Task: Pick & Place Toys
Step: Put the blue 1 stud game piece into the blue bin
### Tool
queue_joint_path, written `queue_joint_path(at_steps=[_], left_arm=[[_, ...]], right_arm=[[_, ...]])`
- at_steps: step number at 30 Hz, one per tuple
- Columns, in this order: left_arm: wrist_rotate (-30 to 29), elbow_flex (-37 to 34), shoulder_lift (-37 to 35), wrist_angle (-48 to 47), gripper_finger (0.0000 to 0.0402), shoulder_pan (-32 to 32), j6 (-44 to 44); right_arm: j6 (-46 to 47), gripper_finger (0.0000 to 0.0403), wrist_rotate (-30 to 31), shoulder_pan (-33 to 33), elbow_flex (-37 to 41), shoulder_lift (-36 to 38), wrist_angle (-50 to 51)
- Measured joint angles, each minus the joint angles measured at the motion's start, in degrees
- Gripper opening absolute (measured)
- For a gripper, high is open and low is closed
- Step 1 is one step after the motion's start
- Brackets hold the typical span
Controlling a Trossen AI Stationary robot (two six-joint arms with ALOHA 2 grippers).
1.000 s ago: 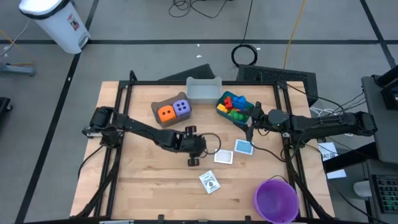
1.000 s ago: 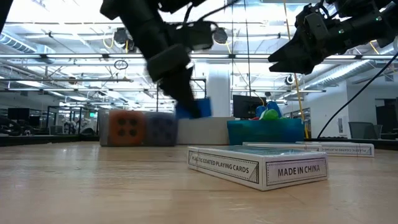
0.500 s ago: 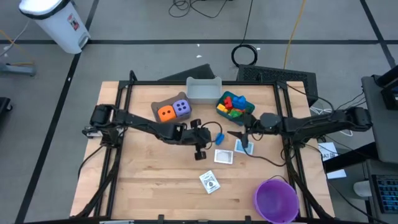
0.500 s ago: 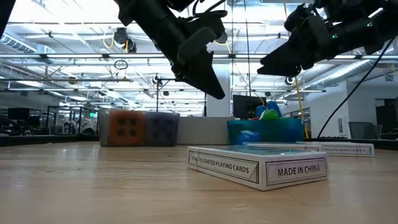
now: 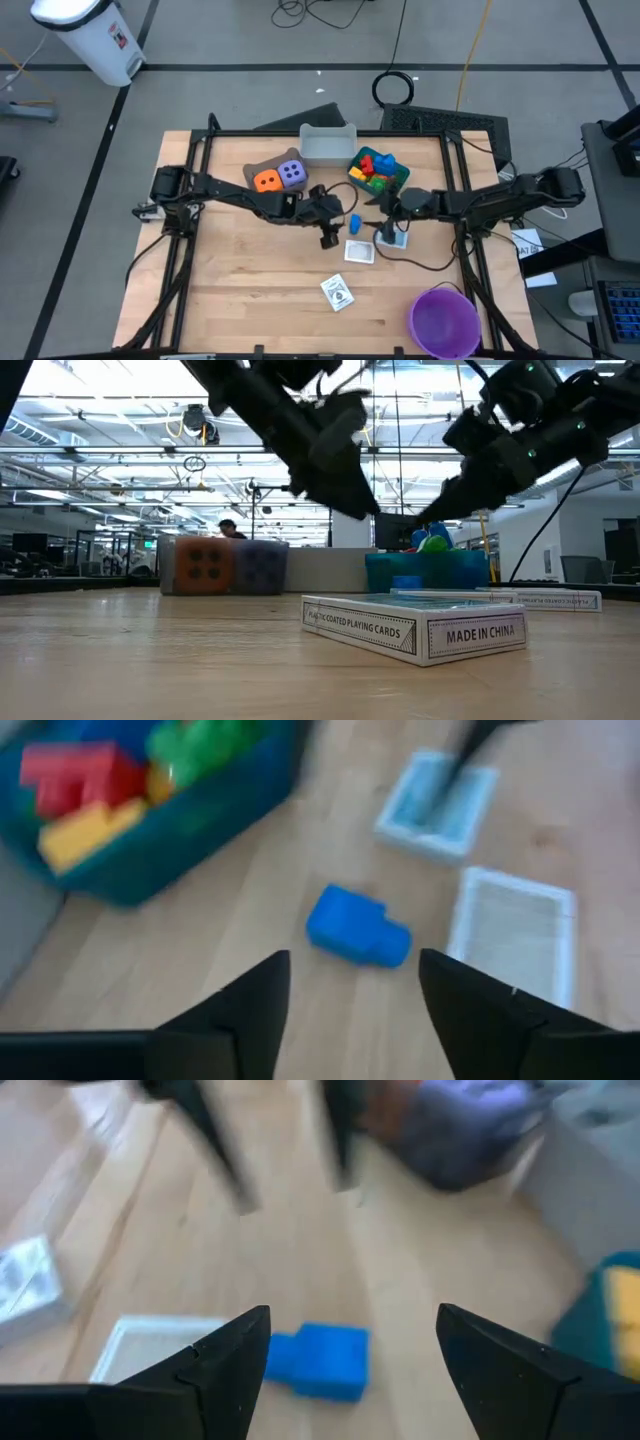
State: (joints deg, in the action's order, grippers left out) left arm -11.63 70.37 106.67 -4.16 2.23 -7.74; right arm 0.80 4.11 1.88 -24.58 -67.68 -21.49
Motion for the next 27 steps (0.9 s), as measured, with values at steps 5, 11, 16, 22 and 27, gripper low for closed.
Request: queue_joint_path(at_steps=[5, 11, 16, 22, 27], left_arm=[[1.81, 0.02, 1.02, 0.37, 0.0262, -1.29, -6.78], [3.25, -0.11, 2.52, 0.05, 0.0264, -0.97, -7.84], [3.33, -0.19, 3.57, 0.47, 0.0249, -0.2, -7.88], [3.25, 0.05, 5.32, 1.54, 0.0238, -0.07, -7.92], [3.73, 0.03, 6.5, 1.32, 0.0237, -0.07, -7.92]], right_arm=[[0.59, 0.0281, -4.24, 0.01, 0.0, -4.91, -0.1], [2.16, 0.0281, -5.08, 1.11, -2.94, -11.8, -0.59], [3.06, 0.0281, -6.02, 1.13, -5.18, -16.16, -0.7], [2.83, 0.0284, -2.6, 1.13, -6.34, -19.41, -0.34], [2.99, 0.0307, -2.78, 1.13, -6.58, -19.81, -0.2]])
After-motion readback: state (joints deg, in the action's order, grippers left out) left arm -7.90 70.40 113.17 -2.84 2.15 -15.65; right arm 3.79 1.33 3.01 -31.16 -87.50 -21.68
